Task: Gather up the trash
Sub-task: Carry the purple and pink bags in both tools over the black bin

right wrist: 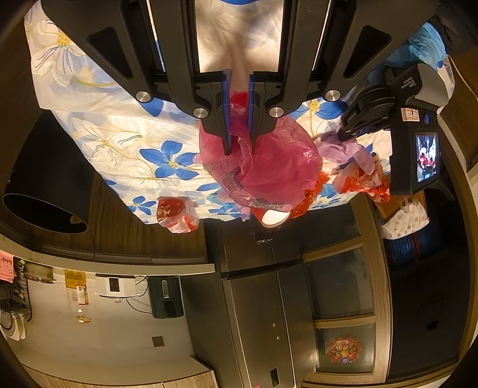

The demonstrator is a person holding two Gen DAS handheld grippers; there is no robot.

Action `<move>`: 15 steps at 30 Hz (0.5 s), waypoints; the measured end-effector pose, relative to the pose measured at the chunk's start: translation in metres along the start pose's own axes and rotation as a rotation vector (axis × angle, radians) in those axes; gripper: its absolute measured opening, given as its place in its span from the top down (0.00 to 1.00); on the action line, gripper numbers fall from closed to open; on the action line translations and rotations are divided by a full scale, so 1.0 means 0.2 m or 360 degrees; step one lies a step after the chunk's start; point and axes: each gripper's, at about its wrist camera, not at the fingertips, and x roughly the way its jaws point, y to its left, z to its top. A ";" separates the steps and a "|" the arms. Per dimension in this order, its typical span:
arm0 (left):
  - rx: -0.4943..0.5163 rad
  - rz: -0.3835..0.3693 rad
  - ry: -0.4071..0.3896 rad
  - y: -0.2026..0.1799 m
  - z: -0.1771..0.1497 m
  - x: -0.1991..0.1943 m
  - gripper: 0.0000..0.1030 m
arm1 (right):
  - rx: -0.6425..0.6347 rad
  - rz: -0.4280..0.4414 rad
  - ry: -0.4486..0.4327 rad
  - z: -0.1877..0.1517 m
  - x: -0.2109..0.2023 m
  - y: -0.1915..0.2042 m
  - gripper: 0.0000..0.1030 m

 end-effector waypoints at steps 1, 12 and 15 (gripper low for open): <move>0.0000 -0.0002 -0.0008 0.00 0.00 -0.02 0.95 | 0.0001 -0.0002 -0.0004 0.00 -0.01 0.00 0.90; -0.0002 -0.0045 -0.0161 -0.06 0.04 -0.29 0.96 | 0.0026 -0.0039 -0.0068 0.04 -0.13 -0.07 0.90; 0.0012 -0.0066 -0.0207 -0.12 0.08 -0.36 0.96 | 0.0035 -0.0057 -0.0097 0.06 -0.16 -0.11 0.90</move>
